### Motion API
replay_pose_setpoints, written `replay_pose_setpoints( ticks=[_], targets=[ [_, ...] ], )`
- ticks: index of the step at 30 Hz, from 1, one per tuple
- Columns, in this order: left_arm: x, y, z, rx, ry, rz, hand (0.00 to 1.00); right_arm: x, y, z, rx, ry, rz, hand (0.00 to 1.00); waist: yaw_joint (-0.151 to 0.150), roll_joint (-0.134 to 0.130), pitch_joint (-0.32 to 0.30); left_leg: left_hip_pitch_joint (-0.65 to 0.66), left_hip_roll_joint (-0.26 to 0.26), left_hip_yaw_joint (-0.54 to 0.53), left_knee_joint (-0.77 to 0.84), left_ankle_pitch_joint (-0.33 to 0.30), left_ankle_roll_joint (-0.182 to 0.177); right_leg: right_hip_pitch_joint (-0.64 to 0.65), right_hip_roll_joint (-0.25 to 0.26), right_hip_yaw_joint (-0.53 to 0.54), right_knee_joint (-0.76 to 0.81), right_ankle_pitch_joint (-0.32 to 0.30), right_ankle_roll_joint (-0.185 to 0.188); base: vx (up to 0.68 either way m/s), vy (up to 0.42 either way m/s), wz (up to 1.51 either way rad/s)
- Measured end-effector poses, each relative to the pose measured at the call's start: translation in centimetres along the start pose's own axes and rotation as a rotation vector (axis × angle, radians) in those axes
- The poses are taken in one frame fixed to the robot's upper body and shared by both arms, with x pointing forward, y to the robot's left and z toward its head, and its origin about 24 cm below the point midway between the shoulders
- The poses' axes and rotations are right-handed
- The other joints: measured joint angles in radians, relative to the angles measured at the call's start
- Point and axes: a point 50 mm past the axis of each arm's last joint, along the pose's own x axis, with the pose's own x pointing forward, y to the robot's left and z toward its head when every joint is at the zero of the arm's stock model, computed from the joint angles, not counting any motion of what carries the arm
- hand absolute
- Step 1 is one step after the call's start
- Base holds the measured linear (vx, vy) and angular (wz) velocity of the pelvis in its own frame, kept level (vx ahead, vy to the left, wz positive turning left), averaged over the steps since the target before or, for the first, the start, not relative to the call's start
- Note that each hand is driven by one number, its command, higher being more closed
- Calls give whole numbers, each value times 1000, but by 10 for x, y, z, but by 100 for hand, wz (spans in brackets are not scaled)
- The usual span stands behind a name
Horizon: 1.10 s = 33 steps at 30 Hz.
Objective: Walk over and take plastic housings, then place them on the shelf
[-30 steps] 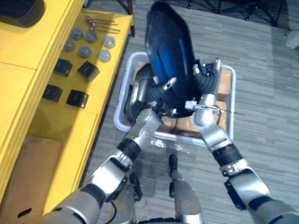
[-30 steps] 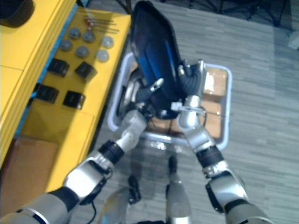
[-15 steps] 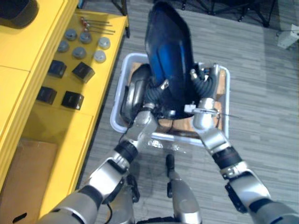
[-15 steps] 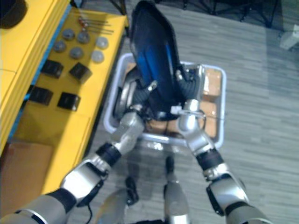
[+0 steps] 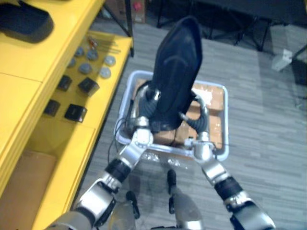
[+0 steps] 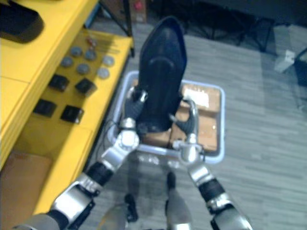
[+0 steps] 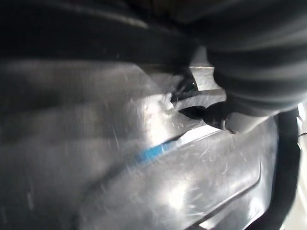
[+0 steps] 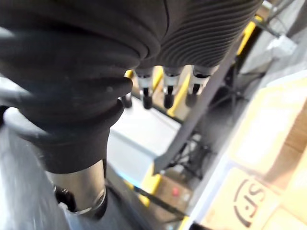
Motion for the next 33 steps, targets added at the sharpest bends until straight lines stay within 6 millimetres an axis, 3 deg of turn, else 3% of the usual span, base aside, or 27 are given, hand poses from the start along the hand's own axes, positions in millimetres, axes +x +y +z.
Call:
replay_pose_setpoints(
  ticks=[4,8,14,19,21,26,33],
  targets=[
    [-17,11,-9,163,-80,99,100,-4,-15,-3,73,31,-35,0,28,-3,-42,15,1,-5,-7,0,-1,18,-1,-5,0,-15,-5,-36,-33,6],
    [-23,22,-12,233,-119,147,100,3,-38,9,166,-11,-80,0,29,-7,-69,21,5,-4,-18,8,-7,16,0,-5,0,-19,-8,-24,-43,-3],
    [-33,38,-32,317,-70,161,100,-14,-84,8,315,-23,-153,0,22,-8,-109,52,18,19,-56,18,-24,15,16,5,-1,-18,-6,83,-24,-12],
    [-30,57,-39,215,-4,242,100,-38,-101,-13,342,67,-145,0,21,-13,-129,73,19,44,-79,21,-28,13,21,25,-1,-17,-4,76,2,-12],
    [-30,64,-41,75,30,255,100,-50,-102,-24,395,131,-166,0,20,-11,-137,84,17,49,-88,21,-28,15,21,31,-1,-17,-4,58,1,-10],
    [-43,77,-49,-143,105,229,100,-84,-96,-67,463,359,-217,0,0,-14,-162,86,14,55,-100,22,-27,14,19,36,-2,-17,-4,0,0,-3],
    [-57,103,-43,-283,96,234,100,-116,-92,-105,501,567,-320,0,1,24,-183,104,6,46,-153,53,-31,15,15,19,-2,-21,1,-3,-15,6]
  ],
)
